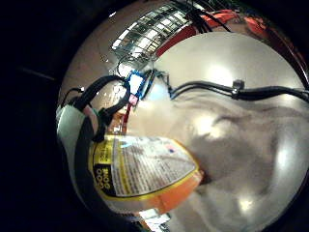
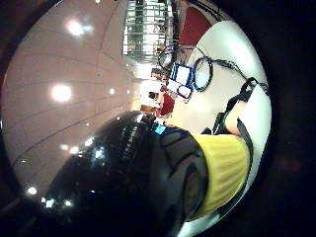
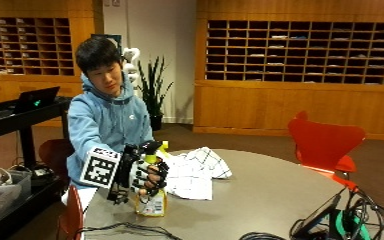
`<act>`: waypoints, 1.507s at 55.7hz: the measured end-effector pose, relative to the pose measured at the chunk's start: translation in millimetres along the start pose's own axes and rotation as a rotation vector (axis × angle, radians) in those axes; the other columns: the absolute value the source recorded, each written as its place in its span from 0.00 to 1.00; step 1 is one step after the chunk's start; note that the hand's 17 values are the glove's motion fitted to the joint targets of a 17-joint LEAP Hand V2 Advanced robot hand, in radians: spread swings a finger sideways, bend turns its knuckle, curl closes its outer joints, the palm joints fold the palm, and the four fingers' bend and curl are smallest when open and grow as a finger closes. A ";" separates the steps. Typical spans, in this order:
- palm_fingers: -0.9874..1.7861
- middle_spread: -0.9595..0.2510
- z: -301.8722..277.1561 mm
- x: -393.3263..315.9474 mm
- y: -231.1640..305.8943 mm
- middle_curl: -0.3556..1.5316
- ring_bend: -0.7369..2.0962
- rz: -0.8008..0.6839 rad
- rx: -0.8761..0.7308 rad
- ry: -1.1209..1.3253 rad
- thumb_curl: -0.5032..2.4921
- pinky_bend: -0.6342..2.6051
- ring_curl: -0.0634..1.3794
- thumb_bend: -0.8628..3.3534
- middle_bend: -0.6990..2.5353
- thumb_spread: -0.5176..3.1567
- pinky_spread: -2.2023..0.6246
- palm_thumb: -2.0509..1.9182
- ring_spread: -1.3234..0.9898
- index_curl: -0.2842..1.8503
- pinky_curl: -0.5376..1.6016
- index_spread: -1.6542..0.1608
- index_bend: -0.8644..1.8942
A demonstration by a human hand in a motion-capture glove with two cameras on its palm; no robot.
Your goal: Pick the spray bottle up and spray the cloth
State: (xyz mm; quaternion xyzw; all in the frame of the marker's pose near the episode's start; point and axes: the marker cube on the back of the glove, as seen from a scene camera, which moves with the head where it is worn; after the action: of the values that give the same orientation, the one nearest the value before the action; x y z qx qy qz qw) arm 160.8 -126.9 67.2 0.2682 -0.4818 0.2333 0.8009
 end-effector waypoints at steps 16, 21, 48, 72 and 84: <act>0.87 0.65 -5.1 -39.4 6.2 0.45 0.45 -0.149 -0.290 0.249 0.41 0.31 0.35 0.20 0.39 0.18 0.67 0.76 0.49 0.37 0.43 0.80 0.44; 0.86 0.65 -6.0 -60.7 15.6 0.45 0.45 -0.224 -0.384 0.361 0.41 0.31 0.35 0.20 0.39 0.18 0.67 0.76 0.49 0.37 0.43 0.80 0.44; 0.86 0.66 22.1 -158.8 74.3 0.45 0.46 -0.511 -0.654 1.300 0.41 0.31 0.35 0.20 0.40 0.17 0.67 0.76 0.49 0.37 0.44 0.81 0.45; 0.86 0.66 54.1 -137.5 115.5 0.45 0.46 -0.590 -0.744 1.682 0.41 0.31 0.35 0.20 0.40 0.17 0.67 0.75 0.49 0.37 0.44 0.80 0.46; 0.86 0.66 50.8 -144.3 118.5 0.45 0.46 -0.609 -0.733 1.686 0.41 0.31 0.35 0.20 0.40 0.17 0.67 0.75 0.49 0.37 0.44 0.80 0.46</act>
State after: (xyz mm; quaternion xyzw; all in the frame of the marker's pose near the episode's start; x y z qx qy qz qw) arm -8.6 -88.3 -18.0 -0.1404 0.2983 -0.0330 0.9435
